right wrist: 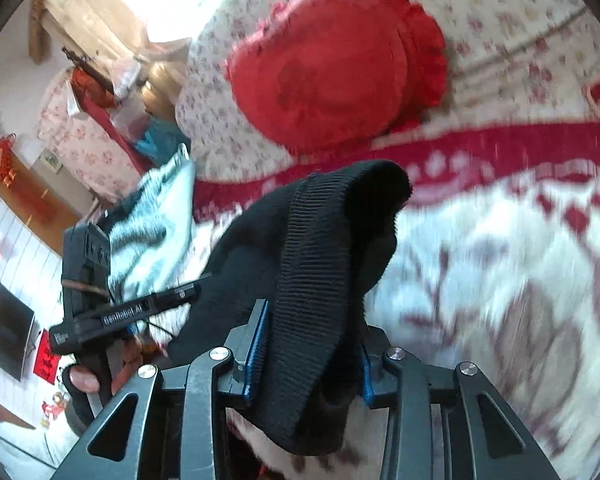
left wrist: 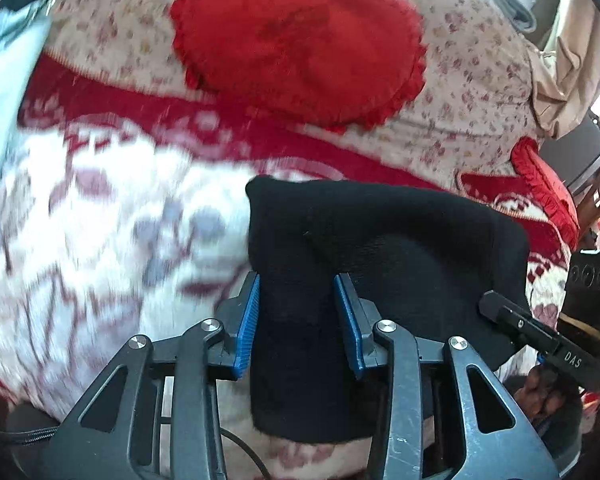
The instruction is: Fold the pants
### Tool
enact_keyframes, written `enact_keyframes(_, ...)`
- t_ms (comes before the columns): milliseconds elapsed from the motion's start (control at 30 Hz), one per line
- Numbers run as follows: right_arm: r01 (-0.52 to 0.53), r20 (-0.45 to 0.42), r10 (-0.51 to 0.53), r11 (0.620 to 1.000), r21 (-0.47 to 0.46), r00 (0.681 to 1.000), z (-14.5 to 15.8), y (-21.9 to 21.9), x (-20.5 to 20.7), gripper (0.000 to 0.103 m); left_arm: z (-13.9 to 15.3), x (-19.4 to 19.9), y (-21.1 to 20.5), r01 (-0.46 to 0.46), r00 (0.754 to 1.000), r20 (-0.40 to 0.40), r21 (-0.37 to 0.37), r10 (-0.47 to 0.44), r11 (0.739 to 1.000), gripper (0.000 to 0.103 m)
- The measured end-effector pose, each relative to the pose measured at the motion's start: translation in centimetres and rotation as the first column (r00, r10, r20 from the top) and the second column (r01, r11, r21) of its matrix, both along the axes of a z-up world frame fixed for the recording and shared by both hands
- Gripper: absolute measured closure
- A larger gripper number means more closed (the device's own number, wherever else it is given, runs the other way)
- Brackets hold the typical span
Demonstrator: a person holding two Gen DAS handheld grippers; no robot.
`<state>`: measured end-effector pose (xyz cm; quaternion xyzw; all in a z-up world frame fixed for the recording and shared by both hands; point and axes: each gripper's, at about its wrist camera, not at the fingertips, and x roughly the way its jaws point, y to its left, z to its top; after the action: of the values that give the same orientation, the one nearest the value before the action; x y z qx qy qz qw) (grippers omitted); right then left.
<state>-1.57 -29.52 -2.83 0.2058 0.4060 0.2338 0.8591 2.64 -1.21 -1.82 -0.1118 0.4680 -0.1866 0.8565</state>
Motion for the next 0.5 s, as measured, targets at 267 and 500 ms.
enact_keyframes(267,0.056,-0.036,-0.058,0.997,-0.062,0.998,-1.7,-1.2,4.6,0.069,0.8,3.7,-2.9,0.032,0.999,0.039,0.078,-0.035,0.996,0.074)
enact_keyframes(500,0.026,-0.076,-0.024,0.999,0.021,0.997,-3.2,-3.1,4.3,0.067,-1.2,2.3,1.5,-0.093,0.992,-0.088,-0.054,0.088,0.994,0.042)
